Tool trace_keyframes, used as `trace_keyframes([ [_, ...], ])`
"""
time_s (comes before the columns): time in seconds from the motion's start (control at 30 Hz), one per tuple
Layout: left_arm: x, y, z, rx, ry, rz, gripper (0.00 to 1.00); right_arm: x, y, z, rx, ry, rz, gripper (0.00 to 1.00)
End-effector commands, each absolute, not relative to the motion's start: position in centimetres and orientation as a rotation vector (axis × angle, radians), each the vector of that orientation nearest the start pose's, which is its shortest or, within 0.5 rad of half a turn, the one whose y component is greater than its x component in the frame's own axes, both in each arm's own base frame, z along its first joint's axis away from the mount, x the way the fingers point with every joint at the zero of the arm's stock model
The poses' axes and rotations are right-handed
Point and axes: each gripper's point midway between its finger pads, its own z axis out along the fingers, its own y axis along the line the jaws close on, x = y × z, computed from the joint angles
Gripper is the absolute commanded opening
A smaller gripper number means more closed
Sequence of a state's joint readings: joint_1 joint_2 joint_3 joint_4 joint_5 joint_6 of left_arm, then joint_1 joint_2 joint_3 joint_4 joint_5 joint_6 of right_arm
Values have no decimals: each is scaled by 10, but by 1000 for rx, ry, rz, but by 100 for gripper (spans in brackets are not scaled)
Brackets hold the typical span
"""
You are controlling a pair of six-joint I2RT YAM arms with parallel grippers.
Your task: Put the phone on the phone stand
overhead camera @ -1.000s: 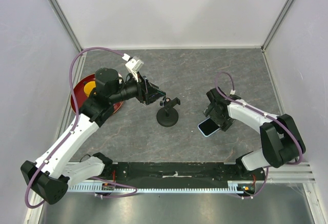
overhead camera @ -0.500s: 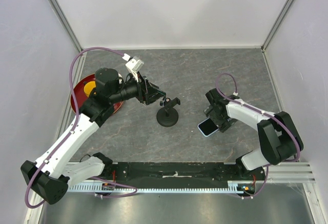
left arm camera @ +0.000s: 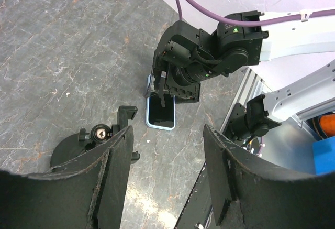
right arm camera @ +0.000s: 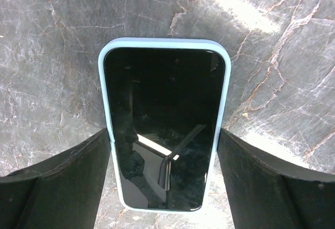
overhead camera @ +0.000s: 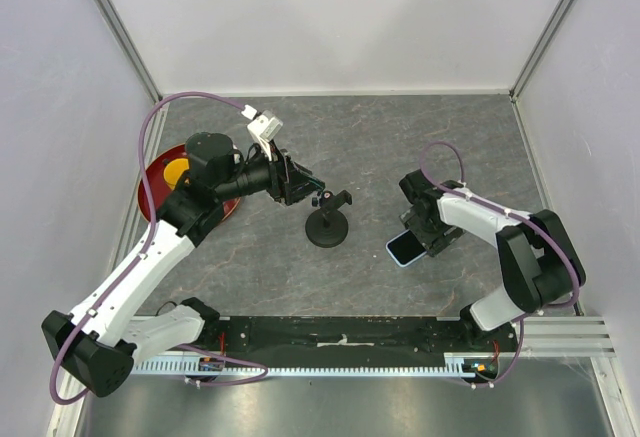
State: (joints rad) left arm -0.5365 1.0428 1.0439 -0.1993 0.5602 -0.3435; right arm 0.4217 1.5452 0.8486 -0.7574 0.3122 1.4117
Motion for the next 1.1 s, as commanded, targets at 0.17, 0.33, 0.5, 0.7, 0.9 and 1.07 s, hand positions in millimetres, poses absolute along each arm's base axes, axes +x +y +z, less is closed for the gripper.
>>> trace_keyframes([
  [0.17, 233, -267, 330, 616, 1739, -1156, 62, 228, 86, -12, 1464, 2449, -223, 78],
  [0.33, 234, -268, 328, 615, 1744, -1156, 62, 227, 87, -15, 1450, 2469, -224, 48],
  [0.5, 236, -269, 323, 615, 1761, -1153, 61, 238, 86, -6, 1337, 2447, -143, 0],
  [0.7, 238, -271, 318, 616, 1775, -1155, 61, 259, 86, 30, 1040, 2341, 91, 0],
  [0.9, 236, -277, 315, 640, 1769, -1203, 61, 277, 108, 116, 582, 2113, 431, 0],
  [1.07, 218, -291, 328, 729, 1654, -1325, 59, 271, 129, 188, 250, 1924, 608, 0],
])
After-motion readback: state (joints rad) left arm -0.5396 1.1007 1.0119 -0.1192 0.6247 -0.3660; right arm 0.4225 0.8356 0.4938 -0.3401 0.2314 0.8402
